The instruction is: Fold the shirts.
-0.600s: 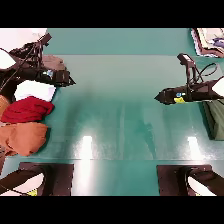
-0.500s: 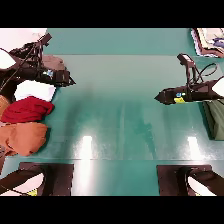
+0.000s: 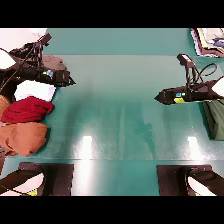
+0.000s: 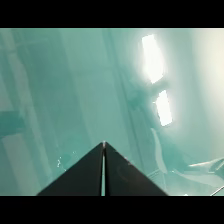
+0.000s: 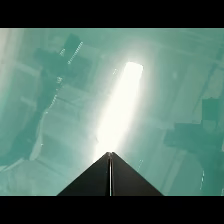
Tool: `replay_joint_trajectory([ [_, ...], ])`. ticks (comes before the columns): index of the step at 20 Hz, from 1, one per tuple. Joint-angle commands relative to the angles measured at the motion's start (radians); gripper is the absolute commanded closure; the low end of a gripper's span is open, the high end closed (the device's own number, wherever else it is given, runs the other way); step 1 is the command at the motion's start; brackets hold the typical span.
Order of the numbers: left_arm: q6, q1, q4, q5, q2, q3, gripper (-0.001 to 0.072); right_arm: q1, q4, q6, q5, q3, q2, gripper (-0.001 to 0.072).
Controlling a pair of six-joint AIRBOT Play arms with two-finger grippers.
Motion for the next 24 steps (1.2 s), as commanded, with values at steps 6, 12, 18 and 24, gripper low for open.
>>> replay_joint_trajectory([
  [6, 0.036, 0.001, 0.061, 0.187, 0.0, 0.002, -0.0003, 0.0, 0.002, 0.001, -0.008, 0.0, 0.0, 0.0695],
  [12, -0.052, 0.094, 0.459, 0.296, -0.211, 0.25, 0.0042, 0.001, 0.01, 0.001, -0.008, 0.001, 0.0, 0.0695],
  [18, -0.063, 0.251, 0.456, 0.234, -0.578, 0.474, 0.0042, 0.001, 0.035, 0.001, -0.049, 0.001, 0.0, 0.0695],
  [24, -0.059, 0.268, 0.458, 0.256, -0.738, 0.476, 0.0041, 0.001, 0.035, 0.001, -0.06, 0.001, 0.0, 0.0695],
])
